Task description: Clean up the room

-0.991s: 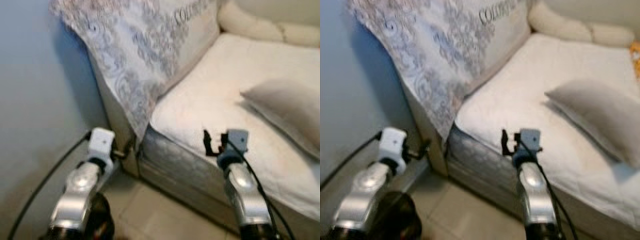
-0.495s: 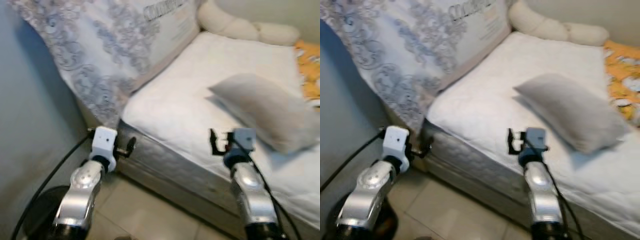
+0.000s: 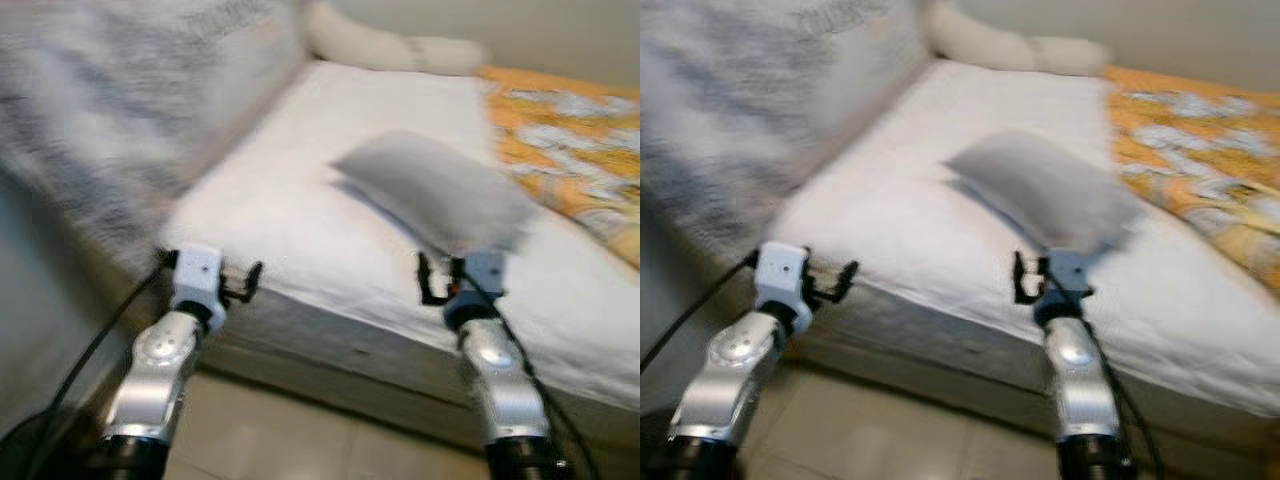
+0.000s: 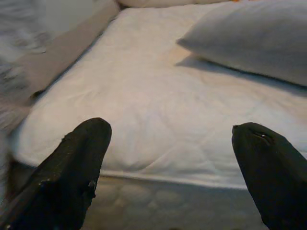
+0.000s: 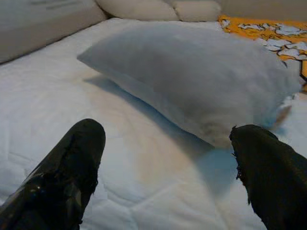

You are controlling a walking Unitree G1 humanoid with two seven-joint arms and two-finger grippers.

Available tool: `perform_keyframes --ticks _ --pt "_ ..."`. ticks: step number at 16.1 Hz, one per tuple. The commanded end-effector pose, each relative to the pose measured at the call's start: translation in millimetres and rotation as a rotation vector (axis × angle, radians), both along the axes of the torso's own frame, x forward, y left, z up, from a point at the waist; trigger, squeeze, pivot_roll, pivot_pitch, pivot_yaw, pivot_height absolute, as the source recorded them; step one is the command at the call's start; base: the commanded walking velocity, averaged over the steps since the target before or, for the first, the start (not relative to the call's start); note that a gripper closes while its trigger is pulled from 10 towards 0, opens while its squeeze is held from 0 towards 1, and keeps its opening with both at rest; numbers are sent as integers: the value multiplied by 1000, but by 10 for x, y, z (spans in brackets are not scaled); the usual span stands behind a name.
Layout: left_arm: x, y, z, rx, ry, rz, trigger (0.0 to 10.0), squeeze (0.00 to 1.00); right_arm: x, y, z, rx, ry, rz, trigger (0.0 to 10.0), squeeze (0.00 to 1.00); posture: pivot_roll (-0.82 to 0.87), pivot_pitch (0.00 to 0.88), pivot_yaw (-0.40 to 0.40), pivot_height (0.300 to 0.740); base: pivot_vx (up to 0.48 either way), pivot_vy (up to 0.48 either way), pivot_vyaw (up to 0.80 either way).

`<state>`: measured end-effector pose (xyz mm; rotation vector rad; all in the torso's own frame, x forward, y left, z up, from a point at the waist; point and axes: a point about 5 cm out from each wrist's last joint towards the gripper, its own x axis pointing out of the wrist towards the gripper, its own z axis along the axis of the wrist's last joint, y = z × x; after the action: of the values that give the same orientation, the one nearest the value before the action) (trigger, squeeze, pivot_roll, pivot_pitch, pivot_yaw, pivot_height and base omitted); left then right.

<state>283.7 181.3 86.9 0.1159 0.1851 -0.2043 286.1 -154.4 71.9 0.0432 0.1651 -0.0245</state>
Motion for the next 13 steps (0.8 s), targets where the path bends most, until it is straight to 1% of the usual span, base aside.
perform_keyframes --ticks 1,6,10,12,13 --pt "35 -52 39 -2 -15 -13 10000 0 40 -48 49 -13 -17 -15 10000 0 51 0 -12 740 274 0 -800" --pt "56 -59 46 14 -25 -14 10000 0 53 -65 63 -21 -28 -26 10000 0 50 0 -14 740 273 0 -800" --pt "64 -61 48 19 -30 -8 10000 0 70 -59 106 -30 -58 -14 10000 0 45 0 -11 740 271 0 0" --pt "75 -50 58 19 -39 5 10000 0 73 -44 113 4 -64 7 10000 0 43 0 -11 740 272 0 0" --pt "78 -45 57 13 -37 13 10000 0 69 -31 120 1 -67 25 10000 1000 43 0 -11 740 274 0 0"
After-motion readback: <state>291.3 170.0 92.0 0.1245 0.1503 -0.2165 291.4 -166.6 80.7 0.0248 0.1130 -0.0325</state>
